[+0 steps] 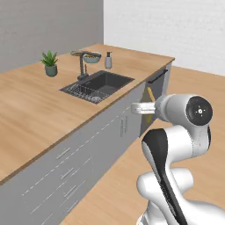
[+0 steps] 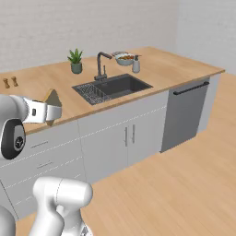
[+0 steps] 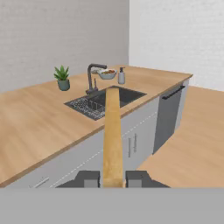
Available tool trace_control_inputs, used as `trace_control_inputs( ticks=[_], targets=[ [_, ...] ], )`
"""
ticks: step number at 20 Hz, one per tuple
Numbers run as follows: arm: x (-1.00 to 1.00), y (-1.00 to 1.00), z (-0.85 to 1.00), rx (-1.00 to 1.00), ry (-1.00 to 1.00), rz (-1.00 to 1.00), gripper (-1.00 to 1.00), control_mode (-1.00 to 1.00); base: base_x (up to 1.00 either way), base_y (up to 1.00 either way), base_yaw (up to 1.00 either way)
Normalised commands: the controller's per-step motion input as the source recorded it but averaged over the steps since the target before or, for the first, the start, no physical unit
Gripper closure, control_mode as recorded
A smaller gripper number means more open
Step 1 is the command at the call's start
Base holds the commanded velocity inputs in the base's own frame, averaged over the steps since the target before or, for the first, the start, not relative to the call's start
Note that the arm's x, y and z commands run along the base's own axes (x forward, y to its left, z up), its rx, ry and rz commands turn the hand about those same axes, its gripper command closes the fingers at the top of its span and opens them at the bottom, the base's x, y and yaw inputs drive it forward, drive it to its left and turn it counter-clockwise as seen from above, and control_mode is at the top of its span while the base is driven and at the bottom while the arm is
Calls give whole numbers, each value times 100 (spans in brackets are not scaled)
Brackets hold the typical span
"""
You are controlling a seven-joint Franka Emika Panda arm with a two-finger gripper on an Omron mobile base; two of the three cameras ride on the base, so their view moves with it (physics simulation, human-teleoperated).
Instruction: Start the toaster. Once the lever pops up, take the bread to the plate on the dining counter.
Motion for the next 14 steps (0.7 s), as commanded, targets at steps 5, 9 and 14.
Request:
trace_control_inputs(
  ticks=[5,9,14],
  targets=[
    [0,0,0,0,0,0,100,100,-43,67,81],
    [0,0,0,0,0,0,100,100,-55,90,75],
    [0,0,0,0,0,0,100,100,-22,99,57]
  ],
)
